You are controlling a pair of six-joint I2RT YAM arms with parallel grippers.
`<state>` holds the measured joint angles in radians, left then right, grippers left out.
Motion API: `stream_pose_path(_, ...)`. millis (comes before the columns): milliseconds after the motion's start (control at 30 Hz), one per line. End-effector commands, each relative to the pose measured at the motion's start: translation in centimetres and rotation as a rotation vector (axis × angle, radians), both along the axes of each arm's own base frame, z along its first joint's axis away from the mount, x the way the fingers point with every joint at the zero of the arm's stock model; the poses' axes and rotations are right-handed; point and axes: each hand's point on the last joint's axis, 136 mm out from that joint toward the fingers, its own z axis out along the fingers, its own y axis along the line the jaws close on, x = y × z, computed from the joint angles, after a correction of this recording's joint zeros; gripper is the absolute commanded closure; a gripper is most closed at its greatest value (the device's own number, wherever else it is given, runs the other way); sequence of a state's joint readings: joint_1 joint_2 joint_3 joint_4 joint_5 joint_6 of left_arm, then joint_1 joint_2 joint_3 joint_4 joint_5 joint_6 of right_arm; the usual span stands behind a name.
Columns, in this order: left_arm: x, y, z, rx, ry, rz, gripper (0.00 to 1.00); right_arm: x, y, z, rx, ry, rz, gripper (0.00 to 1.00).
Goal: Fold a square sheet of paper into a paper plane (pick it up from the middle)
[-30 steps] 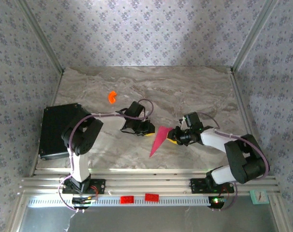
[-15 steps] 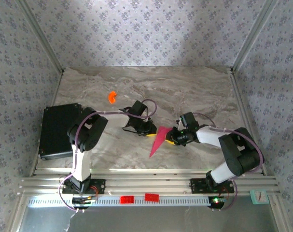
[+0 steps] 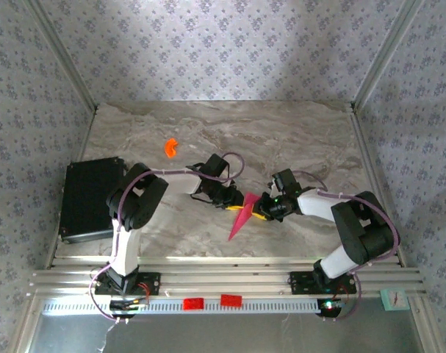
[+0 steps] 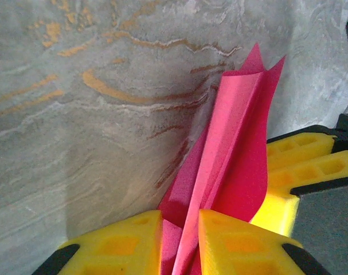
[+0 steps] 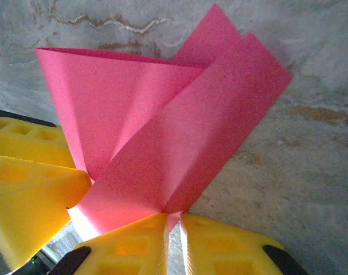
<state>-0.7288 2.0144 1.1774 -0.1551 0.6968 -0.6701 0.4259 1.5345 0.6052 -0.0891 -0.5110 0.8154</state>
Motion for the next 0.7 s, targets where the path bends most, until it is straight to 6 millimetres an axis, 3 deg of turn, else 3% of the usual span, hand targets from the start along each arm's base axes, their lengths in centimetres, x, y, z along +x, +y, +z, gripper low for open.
stream_pose_path(0, -0.5, -0.6, 1.2, -0.054, -0.007, -0.026, 0.76, 0.0, -0.3, -1.5, -0.051, 0.008, -0.002, 0.83)
stream_pose_path(167, -0.5, -0.6, 1.9, -0.069, -0.027, -0.019, 0.79, 0.0, -0.4, -1.3, -0.038, 0.002, -0.009, 0.83)
stream_pose_path(400, -0.3, -0.2, 3.3, -0.084, -0.085, 0.006, 0.93, 0.5, -0.6, 0.1, 0.011, -0.036, -0.037, 0.82)
stream_pose_path(667, 0.4, 0.4, 4.7, -0.090, -0.150, 0.057, 0.97, 0.7, -0.8, 1.0, 0.076, -0.066, -0.070, 0.77)
